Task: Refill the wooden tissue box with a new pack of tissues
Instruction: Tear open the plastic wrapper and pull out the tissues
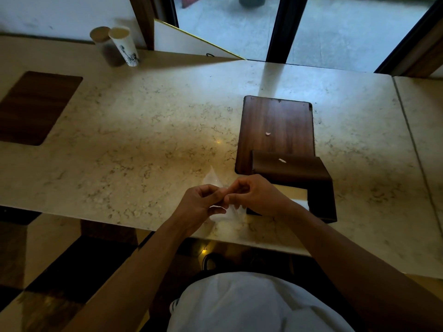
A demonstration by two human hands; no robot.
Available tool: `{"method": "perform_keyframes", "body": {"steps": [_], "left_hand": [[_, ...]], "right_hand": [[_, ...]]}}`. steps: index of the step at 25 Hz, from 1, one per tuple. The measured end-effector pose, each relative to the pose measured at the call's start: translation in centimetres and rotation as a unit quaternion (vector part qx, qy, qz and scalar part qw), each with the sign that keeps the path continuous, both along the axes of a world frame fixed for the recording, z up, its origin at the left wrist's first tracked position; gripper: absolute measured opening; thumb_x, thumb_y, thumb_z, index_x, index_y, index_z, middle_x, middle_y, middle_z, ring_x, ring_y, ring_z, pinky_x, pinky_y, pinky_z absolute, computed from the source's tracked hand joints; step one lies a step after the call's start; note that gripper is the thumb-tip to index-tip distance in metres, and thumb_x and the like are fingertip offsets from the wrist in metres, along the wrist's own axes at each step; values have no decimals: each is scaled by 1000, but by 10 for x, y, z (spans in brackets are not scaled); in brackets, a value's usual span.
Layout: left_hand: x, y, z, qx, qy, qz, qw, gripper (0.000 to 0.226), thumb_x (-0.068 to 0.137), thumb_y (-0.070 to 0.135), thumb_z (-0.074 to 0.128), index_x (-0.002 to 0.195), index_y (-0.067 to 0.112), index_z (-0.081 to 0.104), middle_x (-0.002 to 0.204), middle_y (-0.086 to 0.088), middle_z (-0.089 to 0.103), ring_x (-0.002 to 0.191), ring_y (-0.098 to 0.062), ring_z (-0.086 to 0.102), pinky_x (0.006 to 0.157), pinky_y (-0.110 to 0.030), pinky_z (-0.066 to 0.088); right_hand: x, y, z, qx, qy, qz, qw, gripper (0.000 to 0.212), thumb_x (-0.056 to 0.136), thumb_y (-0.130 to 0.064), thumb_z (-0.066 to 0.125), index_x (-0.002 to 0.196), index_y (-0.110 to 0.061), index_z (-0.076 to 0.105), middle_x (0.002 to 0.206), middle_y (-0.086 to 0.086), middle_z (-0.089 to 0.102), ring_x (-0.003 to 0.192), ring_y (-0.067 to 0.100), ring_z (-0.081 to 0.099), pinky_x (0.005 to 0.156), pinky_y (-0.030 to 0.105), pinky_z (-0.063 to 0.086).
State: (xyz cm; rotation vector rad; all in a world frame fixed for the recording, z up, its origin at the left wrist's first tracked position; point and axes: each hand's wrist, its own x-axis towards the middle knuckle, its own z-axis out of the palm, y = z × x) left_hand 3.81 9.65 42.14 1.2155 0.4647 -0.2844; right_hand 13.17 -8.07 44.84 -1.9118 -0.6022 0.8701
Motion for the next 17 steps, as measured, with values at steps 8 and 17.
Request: {"method": "perform_keyframes", "body": {"steps": [8,17], "left_hand": [[2,4,9,65,-29,-31,997,16,94,14,67,91,-1,71,92,-27,74,82,-36,72,74,-37,61],[8,1,15,160,-16,-117,980,21,99,13,52,82,4,62,82,-20,74,74,-29,72,71,-38,61]], "right_hand": [[5,2,1,-19,-14,16,1000,10,92,-21,68,88,-13,74,72,-7,77,62,6,72,61,20,58],[13,11,4,-89,-50,155,983,8,90,-25,61,88,-23,68,79,-1,73,73,13,72,76,38,61]]}}
